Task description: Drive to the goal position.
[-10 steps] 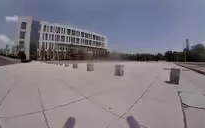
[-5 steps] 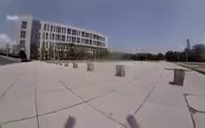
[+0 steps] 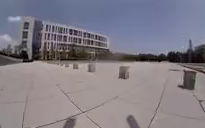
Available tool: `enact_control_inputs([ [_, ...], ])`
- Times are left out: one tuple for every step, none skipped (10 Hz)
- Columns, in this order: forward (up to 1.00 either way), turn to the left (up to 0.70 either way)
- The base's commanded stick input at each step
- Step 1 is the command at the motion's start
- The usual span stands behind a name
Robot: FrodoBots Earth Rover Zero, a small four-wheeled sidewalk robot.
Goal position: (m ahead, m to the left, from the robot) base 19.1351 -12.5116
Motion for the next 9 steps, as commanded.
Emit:
enact_control_inputs([
  [0.00, -0.32],
  [0.20, 0.00],
  [1.00, 0.00],
  [1.00, 0.00],
  [1.00, 0.00],
  [0.00, -0.35],
  [0.00, 0.00],
  [0.00, -0.11],
  [0.00, -0.36],
])
